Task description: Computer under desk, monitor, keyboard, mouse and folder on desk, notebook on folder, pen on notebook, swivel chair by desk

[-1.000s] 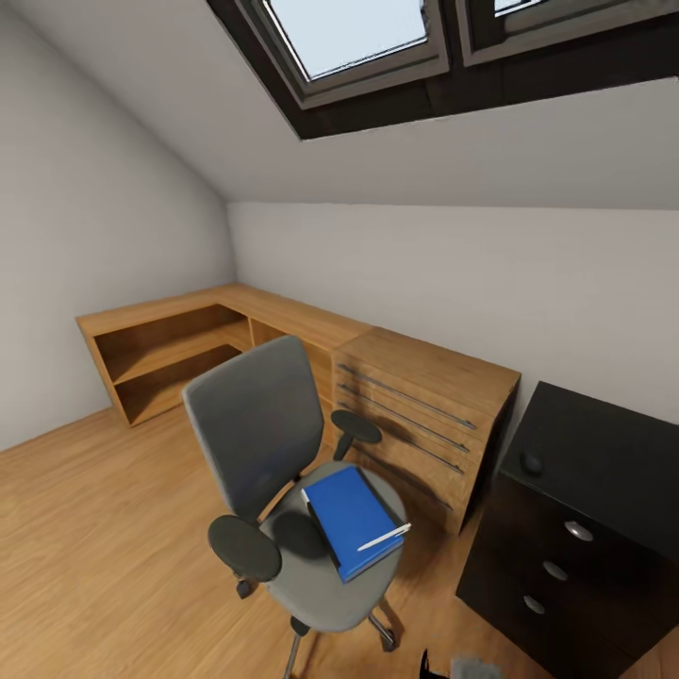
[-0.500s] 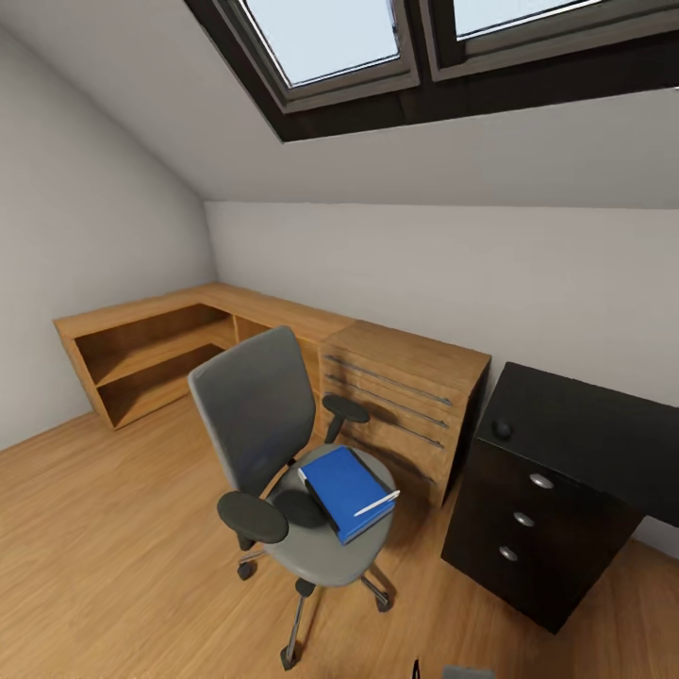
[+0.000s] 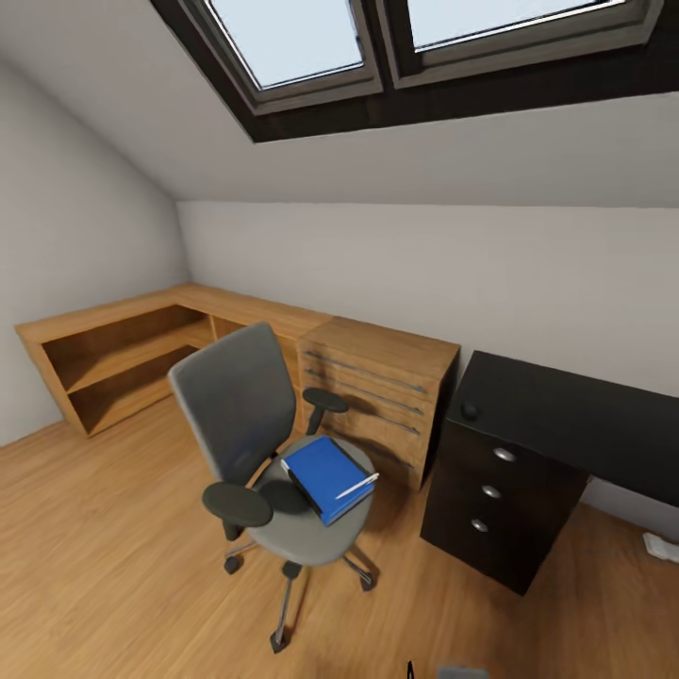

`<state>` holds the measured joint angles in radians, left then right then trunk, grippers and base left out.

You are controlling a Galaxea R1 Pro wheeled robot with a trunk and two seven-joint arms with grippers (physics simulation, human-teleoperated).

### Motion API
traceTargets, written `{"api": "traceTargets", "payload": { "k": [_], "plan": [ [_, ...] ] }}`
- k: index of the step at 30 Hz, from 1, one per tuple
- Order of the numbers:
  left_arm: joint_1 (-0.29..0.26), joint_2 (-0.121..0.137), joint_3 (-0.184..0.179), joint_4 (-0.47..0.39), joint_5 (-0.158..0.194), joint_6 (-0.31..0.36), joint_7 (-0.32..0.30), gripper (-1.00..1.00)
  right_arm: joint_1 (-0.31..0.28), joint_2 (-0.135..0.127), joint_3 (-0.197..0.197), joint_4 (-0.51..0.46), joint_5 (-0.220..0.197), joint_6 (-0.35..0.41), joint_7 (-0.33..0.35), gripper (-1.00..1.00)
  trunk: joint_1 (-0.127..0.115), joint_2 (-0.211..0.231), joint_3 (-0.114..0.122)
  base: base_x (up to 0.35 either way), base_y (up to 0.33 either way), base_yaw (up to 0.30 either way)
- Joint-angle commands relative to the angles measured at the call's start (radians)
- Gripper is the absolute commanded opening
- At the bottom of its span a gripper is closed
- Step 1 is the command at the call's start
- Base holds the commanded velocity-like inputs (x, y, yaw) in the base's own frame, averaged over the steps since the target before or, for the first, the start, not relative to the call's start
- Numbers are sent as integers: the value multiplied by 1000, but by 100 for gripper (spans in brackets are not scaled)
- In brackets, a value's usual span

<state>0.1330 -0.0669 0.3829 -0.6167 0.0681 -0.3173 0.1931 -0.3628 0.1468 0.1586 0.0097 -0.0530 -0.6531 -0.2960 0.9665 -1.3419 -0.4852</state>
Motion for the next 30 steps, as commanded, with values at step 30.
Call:
{"api": "traceTargets", "payload": {
  "k": [30],
  "plan": [
    [0,-5,-56,0,7,-56,0,100,-1,-1,7,1,-5,-2,-5,100,0,-1,-35,-138,34,-176]
  ]
}}
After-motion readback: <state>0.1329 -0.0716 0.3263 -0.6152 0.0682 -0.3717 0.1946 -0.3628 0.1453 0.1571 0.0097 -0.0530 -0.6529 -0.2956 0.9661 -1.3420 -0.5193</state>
